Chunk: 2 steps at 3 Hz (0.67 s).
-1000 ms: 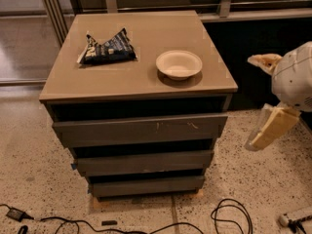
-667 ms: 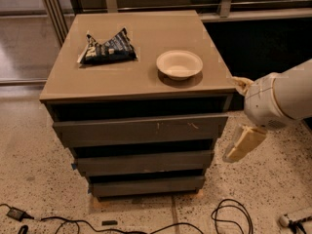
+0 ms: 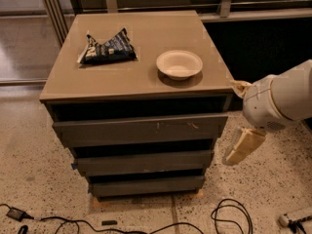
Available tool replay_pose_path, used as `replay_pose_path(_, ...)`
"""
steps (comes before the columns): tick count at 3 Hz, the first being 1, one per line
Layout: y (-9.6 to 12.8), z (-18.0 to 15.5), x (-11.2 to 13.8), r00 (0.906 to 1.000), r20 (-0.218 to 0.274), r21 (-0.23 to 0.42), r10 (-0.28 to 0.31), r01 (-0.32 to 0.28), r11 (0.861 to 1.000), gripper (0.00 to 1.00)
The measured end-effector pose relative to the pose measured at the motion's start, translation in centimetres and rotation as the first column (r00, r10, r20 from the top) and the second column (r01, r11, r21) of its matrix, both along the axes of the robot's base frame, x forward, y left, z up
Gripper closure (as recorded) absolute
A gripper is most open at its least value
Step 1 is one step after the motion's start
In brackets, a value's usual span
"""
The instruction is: Open top drawer
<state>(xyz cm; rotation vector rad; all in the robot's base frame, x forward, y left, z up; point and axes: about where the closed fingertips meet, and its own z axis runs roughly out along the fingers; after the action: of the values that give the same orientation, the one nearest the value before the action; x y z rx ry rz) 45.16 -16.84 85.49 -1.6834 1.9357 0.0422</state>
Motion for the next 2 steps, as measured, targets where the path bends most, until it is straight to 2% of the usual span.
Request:
replay_pose_path(1, 2.8, -2.0, 0.0, 0.9970, -0.045, 0.028, 0.064, -0.062, 0.998, 0.00)
replay_pose_path(2, 5.6, -4.1, 0.1, 0.9908, -0.061, 0.065, 0.121, -0.117, 0.991, 0.00)
